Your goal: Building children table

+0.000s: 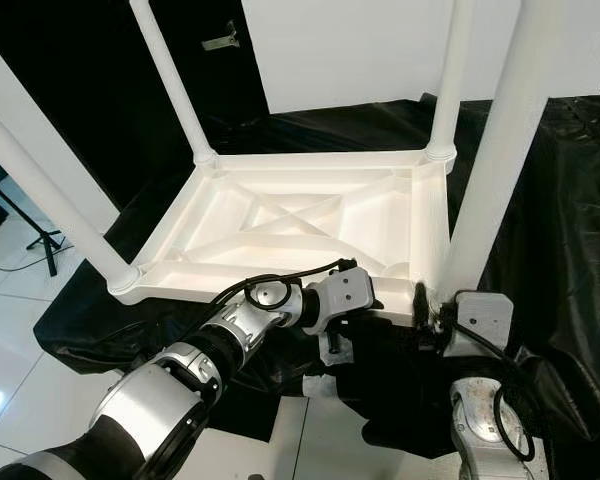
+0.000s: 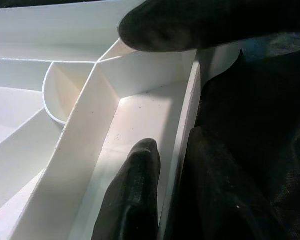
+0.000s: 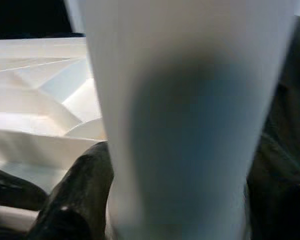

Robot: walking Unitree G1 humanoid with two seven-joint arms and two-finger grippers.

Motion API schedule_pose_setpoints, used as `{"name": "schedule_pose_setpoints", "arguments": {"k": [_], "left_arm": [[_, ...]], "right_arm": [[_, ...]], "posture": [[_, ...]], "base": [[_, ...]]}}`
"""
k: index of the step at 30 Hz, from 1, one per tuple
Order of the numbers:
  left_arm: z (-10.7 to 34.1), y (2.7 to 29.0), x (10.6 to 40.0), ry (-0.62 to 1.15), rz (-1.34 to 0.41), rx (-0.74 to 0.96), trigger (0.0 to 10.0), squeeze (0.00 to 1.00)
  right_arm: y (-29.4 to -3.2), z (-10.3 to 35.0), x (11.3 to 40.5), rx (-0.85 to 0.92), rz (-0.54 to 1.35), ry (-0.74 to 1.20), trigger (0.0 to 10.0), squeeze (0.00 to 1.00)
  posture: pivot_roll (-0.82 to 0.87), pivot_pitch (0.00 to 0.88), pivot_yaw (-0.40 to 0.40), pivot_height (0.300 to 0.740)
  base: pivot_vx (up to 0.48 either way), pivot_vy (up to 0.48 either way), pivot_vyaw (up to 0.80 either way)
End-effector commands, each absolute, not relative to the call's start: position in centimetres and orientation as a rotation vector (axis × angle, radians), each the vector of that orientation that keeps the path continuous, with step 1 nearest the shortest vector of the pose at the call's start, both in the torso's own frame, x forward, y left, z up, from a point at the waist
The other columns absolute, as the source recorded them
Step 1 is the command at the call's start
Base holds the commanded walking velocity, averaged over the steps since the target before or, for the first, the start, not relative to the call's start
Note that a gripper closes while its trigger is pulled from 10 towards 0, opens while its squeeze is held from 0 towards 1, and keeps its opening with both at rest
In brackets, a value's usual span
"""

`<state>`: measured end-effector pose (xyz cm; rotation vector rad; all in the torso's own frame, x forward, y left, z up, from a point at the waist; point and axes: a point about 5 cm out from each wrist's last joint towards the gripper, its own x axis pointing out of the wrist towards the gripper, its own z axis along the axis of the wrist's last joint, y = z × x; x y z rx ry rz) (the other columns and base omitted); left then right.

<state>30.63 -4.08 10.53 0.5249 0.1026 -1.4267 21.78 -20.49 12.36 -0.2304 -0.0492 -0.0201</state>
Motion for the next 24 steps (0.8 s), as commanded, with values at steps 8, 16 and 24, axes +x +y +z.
{"name": "schedule_pose_setpoints", "arguments": {"k": [8, 16, 24], "left_arm": [[8.7, -3.9, 30.2, 0.184, -1.35, 0.522, 10.0, 0.0], [8.7, -3.9, 30.3, 0.183, -1.347, 0.52, 10.0, 0.0], [8.7, -3.7, 30.4, 0.184, -1.345, 0.524, 10.0, 0.0]], "right_arm": [[-21.7, 12.1, 22.6, -0.236, 0.191, 0.032, 10.0, 0.0], [-22.2, 11.3, 22.3, -0.239, 0.321, 0.121, 0.0, 0.0], [-22.1, 11.0, 22.0, -0.215, 0.276, 0.127, 0.0, 0.0]], "posture": [[-0.06, 0.0, 0.137, 0.74], [-0.06, 0.0, 0.137, 0.74], [-0.05, 0.0, 0.14, 0.74]], "base": [[0.0, 0.0, 0.0], [0.0, 0.0, 0.0], [0.0, 0.0, 0.0]]}}
